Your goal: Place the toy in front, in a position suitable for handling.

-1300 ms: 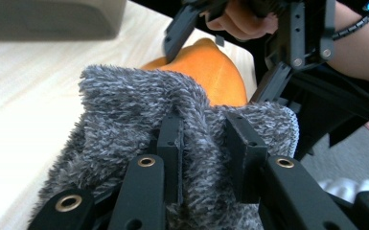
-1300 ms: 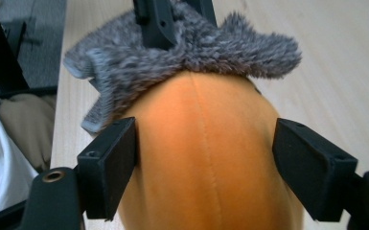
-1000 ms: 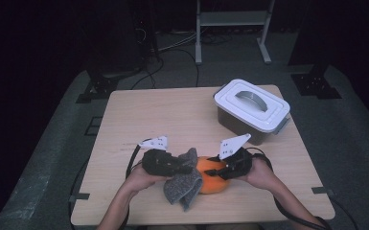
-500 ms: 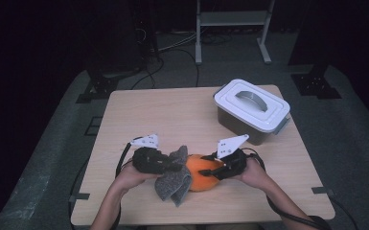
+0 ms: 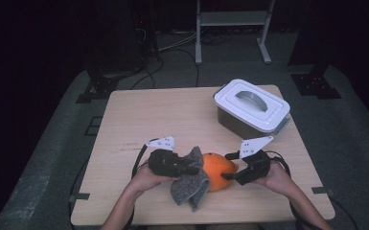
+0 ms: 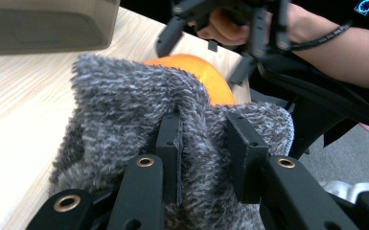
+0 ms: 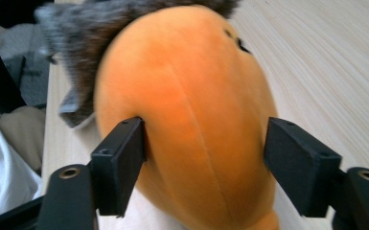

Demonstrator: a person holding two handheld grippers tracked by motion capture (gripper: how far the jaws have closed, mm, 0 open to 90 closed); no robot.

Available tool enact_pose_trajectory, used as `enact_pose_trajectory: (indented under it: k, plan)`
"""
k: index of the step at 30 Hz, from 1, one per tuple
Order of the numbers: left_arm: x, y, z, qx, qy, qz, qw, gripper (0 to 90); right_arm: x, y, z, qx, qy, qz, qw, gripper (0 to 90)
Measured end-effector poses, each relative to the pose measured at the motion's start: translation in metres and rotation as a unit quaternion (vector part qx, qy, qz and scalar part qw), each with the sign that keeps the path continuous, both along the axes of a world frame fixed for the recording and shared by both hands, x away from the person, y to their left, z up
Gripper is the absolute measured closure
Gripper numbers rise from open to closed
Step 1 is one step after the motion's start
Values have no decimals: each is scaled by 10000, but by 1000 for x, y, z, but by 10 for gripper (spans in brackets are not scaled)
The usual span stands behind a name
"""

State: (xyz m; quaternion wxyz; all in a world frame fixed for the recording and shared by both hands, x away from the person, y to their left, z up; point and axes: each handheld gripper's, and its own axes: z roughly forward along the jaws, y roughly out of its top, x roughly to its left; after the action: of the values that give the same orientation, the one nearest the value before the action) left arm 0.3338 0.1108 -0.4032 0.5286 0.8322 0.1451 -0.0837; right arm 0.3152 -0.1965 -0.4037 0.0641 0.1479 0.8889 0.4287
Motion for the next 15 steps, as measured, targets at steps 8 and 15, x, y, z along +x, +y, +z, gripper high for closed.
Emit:
enact_pose_trajectory:
  k: [8, 15]
  plan:
    - [0, -3, -4, 82, 22, 13, 10000, 696, -17, 39, 3, -557, -559, -102, 9968, 320]
    - [-1, 22, 19, -154, -197, 143, 9996, 699, -3, 46, 8, 145, -470, 266, 9984, 545]
